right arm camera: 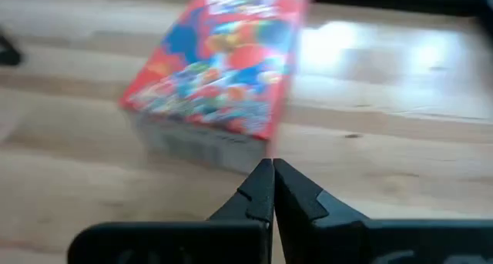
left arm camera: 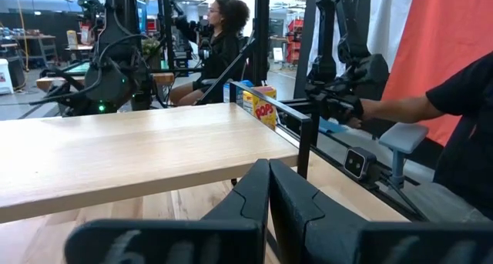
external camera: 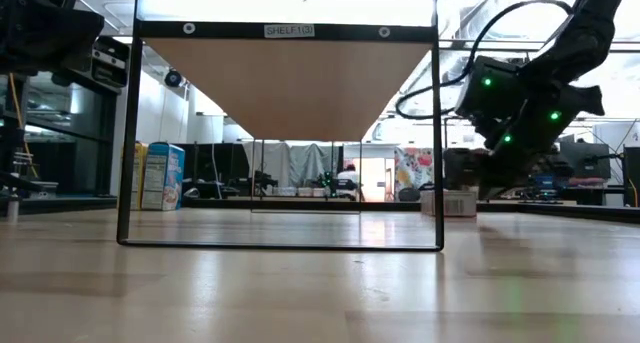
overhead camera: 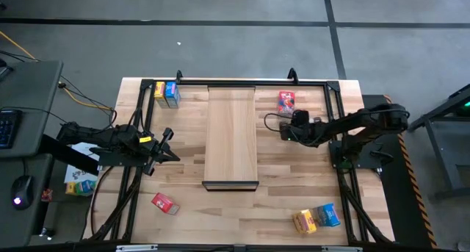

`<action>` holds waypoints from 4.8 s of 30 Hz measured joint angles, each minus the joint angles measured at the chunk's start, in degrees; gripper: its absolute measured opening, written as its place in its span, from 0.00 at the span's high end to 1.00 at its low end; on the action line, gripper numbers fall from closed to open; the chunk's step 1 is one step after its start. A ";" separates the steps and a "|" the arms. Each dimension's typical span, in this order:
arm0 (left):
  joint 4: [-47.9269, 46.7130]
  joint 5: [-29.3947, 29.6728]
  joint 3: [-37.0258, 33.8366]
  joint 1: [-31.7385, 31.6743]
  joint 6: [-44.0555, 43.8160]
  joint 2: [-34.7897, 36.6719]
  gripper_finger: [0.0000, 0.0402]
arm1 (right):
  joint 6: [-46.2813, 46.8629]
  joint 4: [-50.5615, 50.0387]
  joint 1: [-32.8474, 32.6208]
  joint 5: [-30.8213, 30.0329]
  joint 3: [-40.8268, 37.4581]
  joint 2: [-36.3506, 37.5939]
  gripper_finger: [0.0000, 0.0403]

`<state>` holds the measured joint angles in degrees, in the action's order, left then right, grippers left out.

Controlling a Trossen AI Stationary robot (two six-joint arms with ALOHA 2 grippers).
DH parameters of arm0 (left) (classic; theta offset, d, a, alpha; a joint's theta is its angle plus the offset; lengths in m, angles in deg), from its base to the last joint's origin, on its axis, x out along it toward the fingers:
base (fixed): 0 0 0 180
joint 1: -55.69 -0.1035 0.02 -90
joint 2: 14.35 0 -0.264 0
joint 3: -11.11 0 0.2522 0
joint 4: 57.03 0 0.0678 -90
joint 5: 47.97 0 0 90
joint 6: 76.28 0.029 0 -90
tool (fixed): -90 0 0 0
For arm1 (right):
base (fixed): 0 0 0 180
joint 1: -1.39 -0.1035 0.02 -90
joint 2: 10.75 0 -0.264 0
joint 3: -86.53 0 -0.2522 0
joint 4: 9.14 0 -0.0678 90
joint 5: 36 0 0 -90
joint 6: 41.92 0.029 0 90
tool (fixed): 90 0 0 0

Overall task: Stack cereal on shelf
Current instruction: Put the top red cereal box on the shelf

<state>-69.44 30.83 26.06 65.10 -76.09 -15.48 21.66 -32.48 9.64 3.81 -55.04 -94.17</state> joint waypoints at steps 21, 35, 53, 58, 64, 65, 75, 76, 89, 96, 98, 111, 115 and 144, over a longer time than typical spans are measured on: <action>0.00 -0.02 0.00 0.00 0.00 0.00 0.99 | -14.48 16.90 2.02 3.69 -0.03 3.15 1.00; 0.02 -0.02 0.00 -0.01 0.00 0.01 0.99 | -12.44 17.97 3.41 4.24 -0.03 -1.70 1.00; 0.02 0.00 0.00 -0.01 0.00 0.01 0.99 | -10.92 15.36 -0.11 8.11 -0.03 -1.76 1.00; 0.00 -0.01 0.00 0.00 0.00 0.02 0.99 | -11.00 15.35 -0.11 10.22 -0.03 -1.74 1.00; 0.02 0.00 0.00 -0.02 0.00 0.02 0.99 | -13.57 14.55 -0.11 15.26 -0.03 -1.69 1.00; 0.02 0.00 0.00 0.00 0.00 0.02 0.99 | -14.40 14.49 -0.11 16.88 -0.03 -1.59 1.00; 0.01 -0.01 0.00 -0.02 0.00 0.01 0.99 | -20.57 6.69 -4.69 33.30 -0.03 10.35 1.00; 0.02 0.00 0.00 -0.02 0.00 0.00 0.99 | -20.67 6.16 -5.46 33.23 -0.03 12.44 1.00; 0.00 -0.02 0.00 -0.01 0.00 0.01 0.99 | -42.51 24.27 -7.81 34.87 0.84 30.43 1.00; 0.01 -0.02 0.00 -0.02 0.00 0.02 0.99 | -48.29 -1.84 -0.64 34.22 18.33 27.19 0.79; 0.00 -0.01 0.00 -0.02 0.00 0.01 0.99 | -49.46 -10.72 1.96 33.54 24.22 25.14 0.67; 0.00 -0.02 0.00 -0.01 0.00 0.01 0.99 | -61.05 -41.42 18.80 49.98 40.16 10.65 0.20; 0.00 0.00 0.00 -0.02 0.00 0.00 0.99 | -65.38 -42.18 20.38 53.45 40.16 8.00 0.20; 0.02 -0.01 0.00 -0.02 0.00 0.02 0.99 | -84.64 -43.47 21.44 38.90 40.10 -1.15 0.20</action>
<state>-69.42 30.82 26.06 65.08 -76.09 -15.46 -62.98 -75.95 31.08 42.71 -14.94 -95.32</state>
